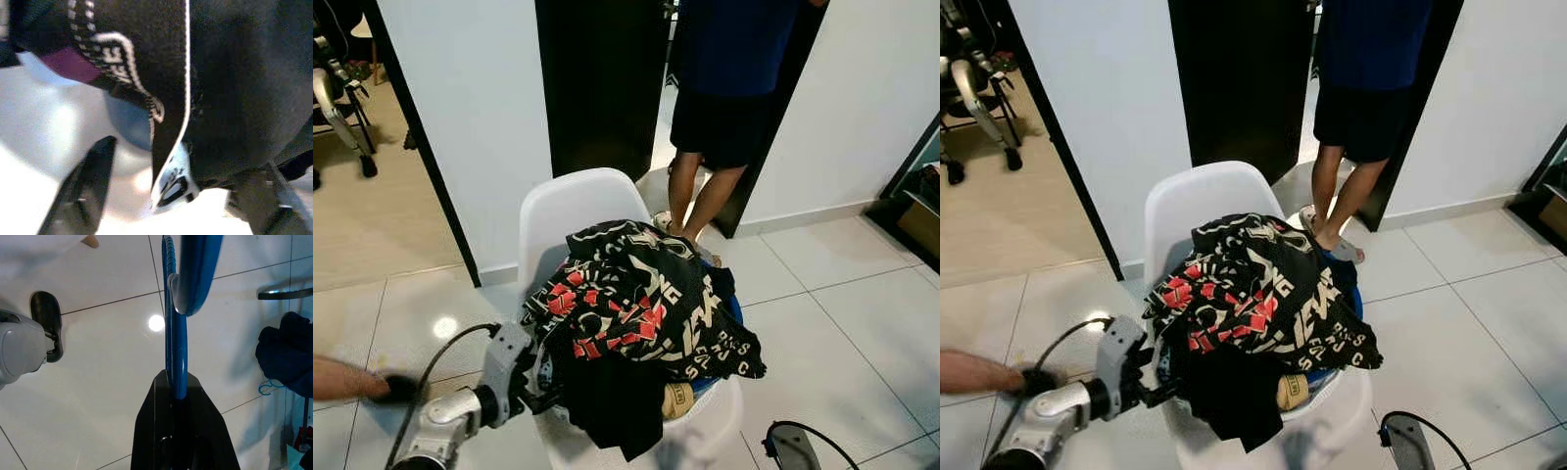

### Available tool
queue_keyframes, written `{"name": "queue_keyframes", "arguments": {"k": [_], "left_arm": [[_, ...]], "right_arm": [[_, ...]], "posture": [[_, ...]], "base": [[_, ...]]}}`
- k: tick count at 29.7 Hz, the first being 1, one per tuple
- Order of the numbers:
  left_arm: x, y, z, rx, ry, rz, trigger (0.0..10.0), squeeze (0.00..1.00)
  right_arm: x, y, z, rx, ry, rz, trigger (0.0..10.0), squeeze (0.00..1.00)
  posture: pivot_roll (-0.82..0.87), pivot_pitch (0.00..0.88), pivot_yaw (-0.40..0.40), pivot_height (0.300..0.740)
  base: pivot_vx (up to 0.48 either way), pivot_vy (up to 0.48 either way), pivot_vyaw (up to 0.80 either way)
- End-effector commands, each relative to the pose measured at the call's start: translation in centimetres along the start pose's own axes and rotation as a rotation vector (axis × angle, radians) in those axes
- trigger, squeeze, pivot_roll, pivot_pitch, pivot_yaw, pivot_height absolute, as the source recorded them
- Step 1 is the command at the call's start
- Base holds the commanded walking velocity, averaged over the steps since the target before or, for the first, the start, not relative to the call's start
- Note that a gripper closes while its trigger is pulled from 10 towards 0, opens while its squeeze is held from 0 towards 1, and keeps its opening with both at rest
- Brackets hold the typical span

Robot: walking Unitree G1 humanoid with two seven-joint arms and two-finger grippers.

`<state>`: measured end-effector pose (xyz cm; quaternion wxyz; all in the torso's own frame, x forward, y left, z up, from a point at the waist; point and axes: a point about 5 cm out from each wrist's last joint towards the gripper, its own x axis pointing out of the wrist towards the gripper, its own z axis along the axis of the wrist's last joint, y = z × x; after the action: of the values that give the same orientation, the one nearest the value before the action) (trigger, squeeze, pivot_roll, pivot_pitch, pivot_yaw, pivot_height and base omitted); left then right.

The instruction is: Hang hanger

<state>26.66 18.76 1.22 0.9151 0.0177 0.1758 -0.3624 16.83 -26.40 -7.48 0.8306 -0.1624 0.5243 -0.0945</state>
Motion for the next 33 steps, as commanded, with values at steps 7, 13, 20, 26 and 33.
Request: {"name": "queue_keyframes", "arguments": {"k": [7, 13, 20, 26, 33], "left_arm": [[-0.4, -0.5, -0.6, -0.028, -0.007, -0.060, 0.0, 0.00], [-1.0, 0.2, -0.4, 0.016, -0.007, -0.057, 0.0, 0.00], [-3.0, 1.8, 1.5, -0.018, -0.075, -0.148, 0.0, 0.00], [-6.3, 2.2, 4.5, -0.047, -0.140, -0.327, 0.0, 0.00], [-9.4, 0.7, 8.3, -0.051, -0.208, -0.582, 0.0, 0.00]], "right_arm": [[0.0, -0.3, -0.1, -0.012, -0.001, -0.010, 10.0, 0.00], [0.0, -0.2, 0.0, -0.011, -0.004, -0.011, 10.0, 0.00], [0.0, -0.2, 0.2, -0.008, -0.007, -0.011, 10.0, 0.00], [0.0, -0.2, 0.4, -0.001, -0.011, -0.009, 10.0, 0.00], [0.0, 0.0, 0.8, 0.010, -0.017, -0.004, 10.0, 0.00]], "posture": [[-0.13, 0.115, -0.039, 0.740], [-0.13, 0.108, -0.038, 0.740], [-0.12, 0.102, -0.036, 0.740], [-0.10, 0.089, -0.033, 0.740], [-0.08, 0.061, -0.030, 0.740]], "base": [[0.000, 0.000, 0.00], [0.000, 0.000, 0.00], [0.000, 0.000, 0.00], [0.000, 0.000, 0.00], [0.000, 0.000, 0.00]]}}
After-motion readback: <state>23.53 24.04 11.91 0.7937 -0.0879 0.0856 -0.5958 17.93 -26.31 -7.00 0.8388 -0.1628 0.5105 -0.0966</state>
